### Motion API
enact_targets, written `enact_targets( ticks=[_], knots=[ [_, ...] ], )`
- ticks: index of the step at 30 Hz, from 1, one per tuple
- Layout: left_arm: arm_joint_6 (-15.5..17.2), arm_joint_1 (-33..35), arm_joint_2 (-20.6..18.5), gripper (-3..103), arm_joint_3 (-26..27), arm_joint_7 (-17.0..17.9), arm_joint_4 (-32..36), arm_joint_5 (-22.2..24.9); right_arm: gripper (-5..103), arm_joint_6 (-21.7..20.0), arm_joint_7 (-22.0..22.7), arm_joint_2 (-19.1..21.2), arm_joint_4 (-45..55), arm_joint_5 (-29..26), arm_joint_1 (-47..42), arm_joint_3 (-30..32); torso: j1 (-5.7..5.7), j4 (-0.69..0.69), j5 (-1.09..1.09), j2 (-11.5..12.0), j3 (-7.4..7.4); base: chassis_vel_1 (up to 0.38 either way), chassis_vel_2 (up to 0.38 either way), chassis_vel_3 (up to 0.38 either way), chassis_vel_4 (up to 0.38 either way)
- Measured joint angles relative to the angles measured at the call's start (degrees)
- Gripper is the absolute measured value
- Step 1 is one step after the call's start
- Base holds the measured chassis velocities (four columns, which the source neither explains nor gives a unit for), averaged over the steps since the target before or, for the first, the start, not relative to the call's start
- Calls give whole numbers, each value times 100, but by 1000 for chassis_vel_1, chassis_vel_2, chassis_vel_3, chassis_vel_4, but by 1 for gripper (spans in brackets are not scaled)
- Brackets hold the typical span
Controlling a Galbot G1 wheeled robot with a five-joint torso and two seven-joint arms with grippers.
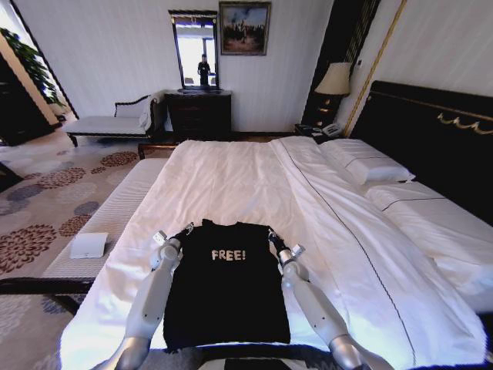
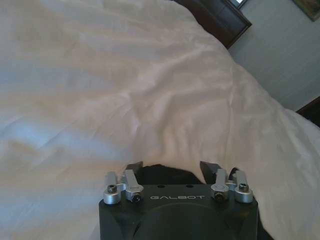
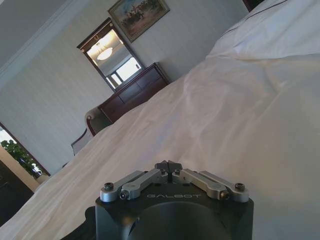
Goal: Fold the clothes on the bed.
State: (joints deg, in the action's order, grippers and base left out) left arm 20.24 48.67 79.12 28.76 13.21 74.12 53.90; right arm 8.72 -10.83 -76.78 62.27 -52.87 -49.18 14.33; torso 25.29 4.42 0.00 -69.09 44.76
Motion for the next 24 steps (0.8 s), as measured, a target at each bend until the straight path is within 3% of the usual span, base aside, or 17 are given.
enact_targets(
  ticks=[3,11,24],
  knots=[
    [-15,1,16,56,15,-64,-167,-74,0,14,-5,4,-27,24,3,3,-1,-1,0,0,-1,0,0,0,0],
    [-30,-76,79,59,54,-119,-278,-96,0,17,-14,-6,-96,43,63,3,-1,0,0,-1,-1,0,0,0,0],
    [60,323,62,63,235,-127,314,75,0,49,-28,-6,-56,151,49,28,-1,0,-1,0,-1,0,0,0,0]
  ],
)
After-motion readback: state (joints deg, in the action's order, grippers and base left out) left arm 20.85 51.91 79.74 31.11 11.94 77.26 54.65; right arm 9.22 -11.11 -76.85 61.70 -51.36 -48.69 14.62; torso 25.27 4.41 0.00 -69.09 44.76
